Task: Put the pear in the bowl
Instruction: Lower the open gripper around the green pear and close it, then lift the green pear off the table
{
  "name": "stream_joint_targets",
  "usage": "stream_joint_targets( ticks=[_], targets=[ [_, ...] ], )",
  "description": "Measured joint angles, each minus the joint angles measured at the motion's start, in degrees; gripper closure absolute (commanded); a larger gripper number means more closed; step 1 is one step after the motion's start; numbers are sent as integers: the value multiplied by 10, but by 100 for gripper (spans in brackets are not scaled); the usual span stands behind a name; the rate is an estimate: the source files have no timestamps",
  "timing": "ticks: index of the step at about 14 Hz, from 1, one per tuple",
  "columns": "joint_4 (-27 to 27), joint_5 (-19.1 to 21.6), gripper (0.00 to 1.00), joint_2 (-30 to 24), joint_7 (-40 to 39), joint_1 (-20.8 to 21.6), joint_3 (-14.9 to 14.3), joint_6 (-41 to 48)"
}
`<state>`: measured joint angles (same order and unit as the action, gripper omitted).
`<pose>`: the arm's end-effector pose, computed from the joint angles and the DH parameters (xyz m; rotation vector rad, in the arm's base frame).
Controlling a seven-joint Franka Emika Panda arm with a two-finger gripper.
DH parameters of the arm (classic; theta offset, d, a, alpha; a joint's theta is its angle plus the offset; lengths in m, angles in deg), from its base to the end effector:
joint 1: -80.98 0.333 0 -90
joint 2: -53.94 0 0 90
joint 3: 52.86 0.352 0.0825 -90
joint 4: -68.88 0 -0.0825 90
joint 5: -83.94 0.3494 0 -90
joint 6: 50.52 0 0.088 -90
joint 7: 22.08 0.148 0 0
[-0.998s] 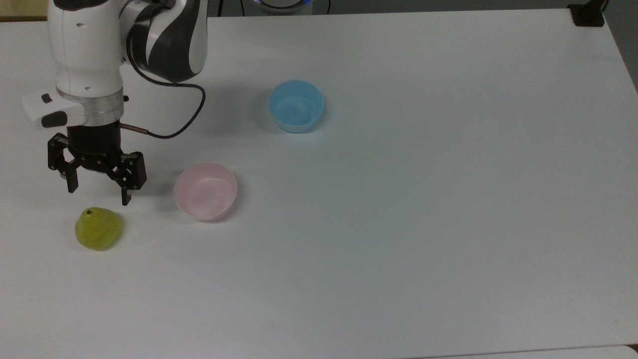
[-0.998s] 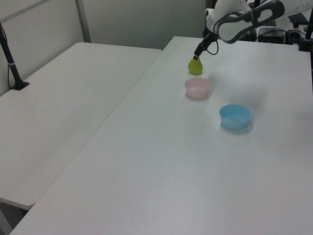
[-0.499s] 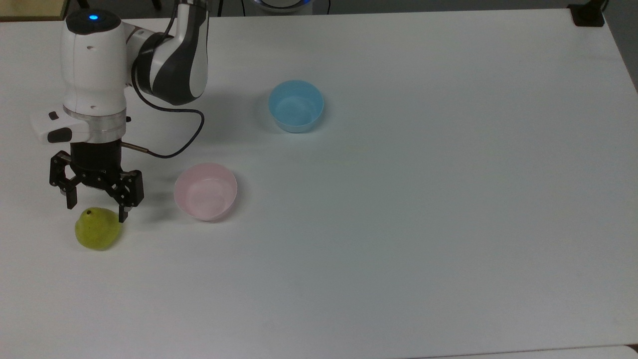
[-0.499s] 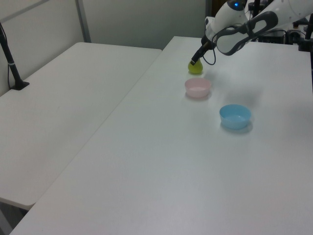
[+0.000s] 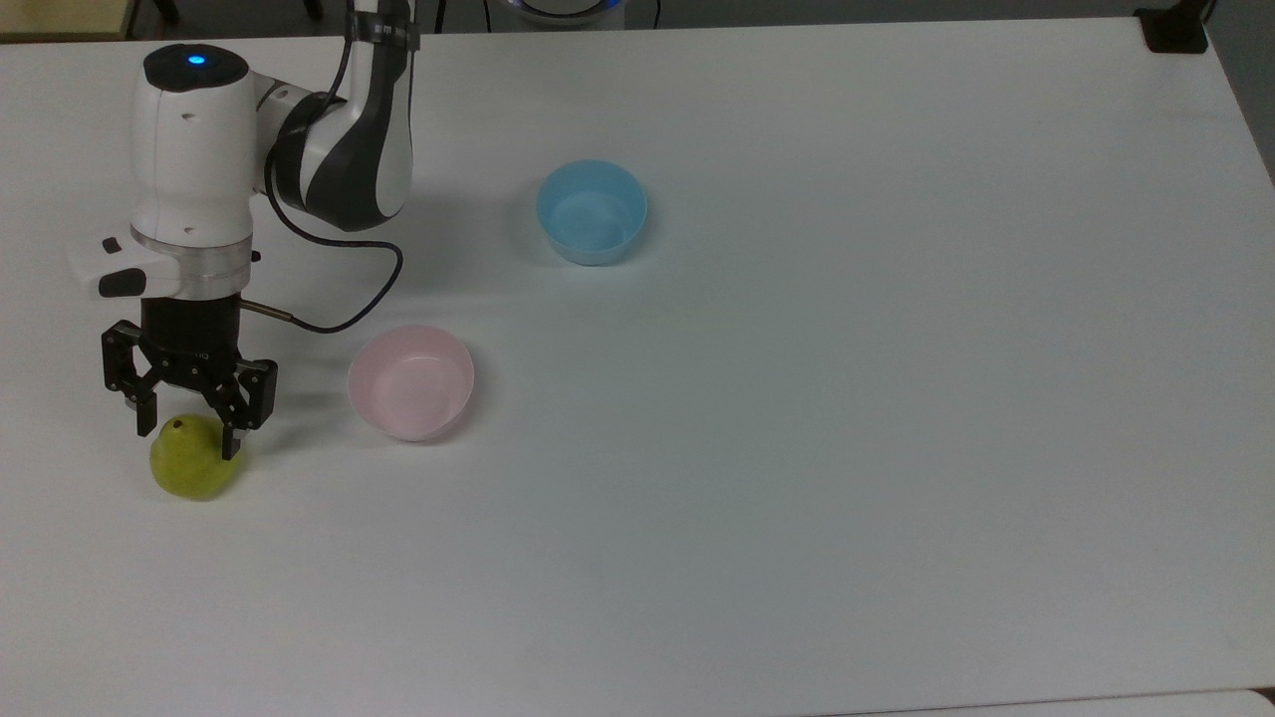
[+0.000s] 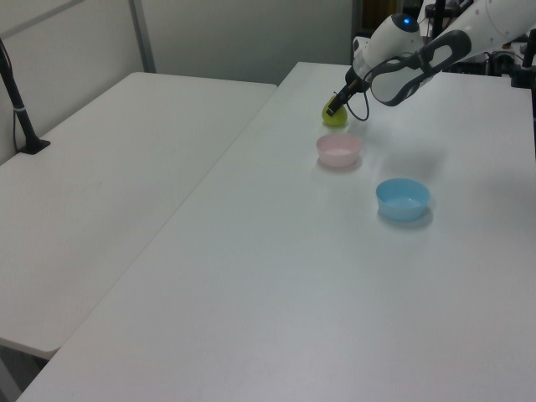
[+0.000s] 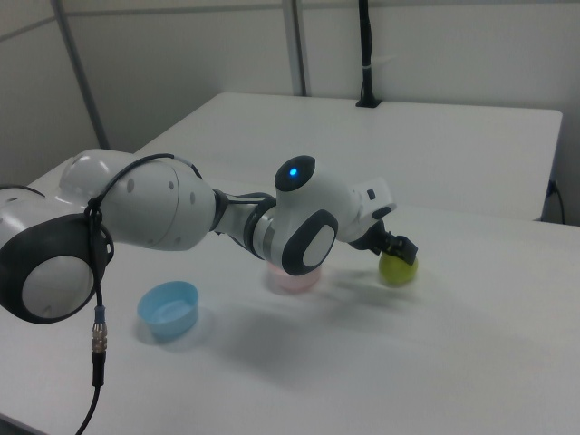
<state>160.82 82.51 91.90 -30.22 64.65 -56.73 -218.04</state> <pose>0.7198 -0.2517 0.3362 2.7846 -0.2226 0.9069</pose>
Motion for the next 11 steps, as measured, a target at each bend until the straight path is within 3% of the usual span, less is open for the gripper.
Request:
stream_joint_targets(
  ticks=[4, 11],
  targets=[
    [-3, 0, 54, 3, -2, 0, 0, -7],
    [-3, 0, 54, -16, -17, -7, 0, -8]
  ],
)
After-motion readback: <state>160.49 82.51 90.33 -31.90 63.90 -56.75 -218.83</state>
